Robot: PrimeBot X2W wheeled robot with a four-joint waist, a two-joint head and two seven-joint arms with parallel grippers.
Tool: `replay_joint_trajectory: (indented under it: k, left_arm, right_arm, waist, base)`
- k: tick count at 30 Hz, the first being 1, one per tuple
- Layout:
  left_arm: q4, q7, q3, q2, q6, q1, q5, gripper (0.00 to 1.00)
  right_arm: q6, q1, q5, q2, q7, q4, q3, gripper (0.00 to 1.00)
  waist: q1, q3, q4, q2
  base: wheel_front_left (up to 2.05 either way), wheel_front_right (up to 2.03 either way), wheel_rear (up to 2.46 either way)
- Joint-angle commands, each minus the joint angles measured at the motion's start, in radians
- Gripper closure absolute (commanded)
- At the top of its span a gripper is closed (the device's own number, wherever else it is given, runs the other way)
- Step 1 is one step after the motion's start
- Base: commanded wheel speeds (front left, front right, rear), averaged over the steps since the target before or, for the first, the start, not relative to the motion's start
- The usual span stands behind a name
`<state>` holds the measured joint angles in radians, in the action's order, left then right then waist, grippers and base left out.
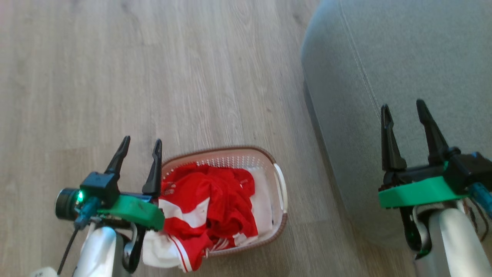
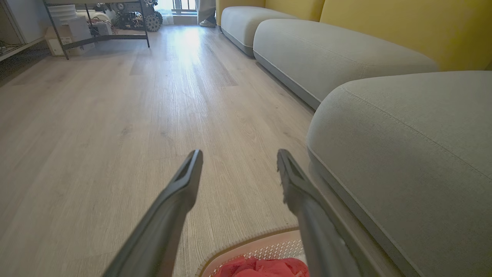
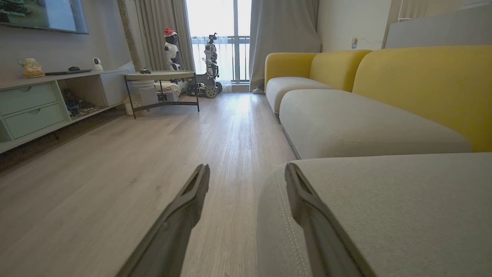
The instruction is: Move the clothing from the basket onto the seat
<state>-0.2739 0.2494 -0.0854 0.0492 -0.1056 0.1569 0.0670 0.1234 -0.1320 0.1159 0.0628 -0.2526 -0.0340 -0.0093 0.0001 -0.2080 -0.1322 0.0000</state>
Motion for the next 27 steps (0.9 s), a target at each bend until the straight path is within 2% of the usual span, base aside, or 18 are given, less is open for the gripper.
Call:
replay_joint_trajectory:
  k: [1, 14, 27]
  left_arm:
    - [0.003, 0.012, 0.030, 0.021, -0.003, 0.058, 0.009, 0.00]
    - [-0.218, 0.012, 0.006, 0.029, -0.014, 0.201, 0.027, 0.00]
    - [-0.600, 0.004, -0.063, 0.042, -0.023, 0.407, 0.039, 0.00]
  right_arm:
    - [0.007, -0.044, 0.014, -0.004, -0.009, 0.044, 0.026, 0.00]
    - [0.007, -0.131, 0.051, -0.011, -0.009, 0.120, 0.053, 0.00]
    - [0.007, -0.218, 0.047, -0.012, -0.009, 0.209, 0.059, 0.00]
  waist:
    - [-0.0001, -0.053, -0.035, 0.0000]
    - [-0.0001, -0.211, -0.084, 0.0000]
    - [-0.0001, -0.379, -0.118, 0.0000]
  base:
    - [0.00, 0.00, 0.00]
    - [0.00, 0.00, 0.00]
    - [0.00, 0.00, 0.00]
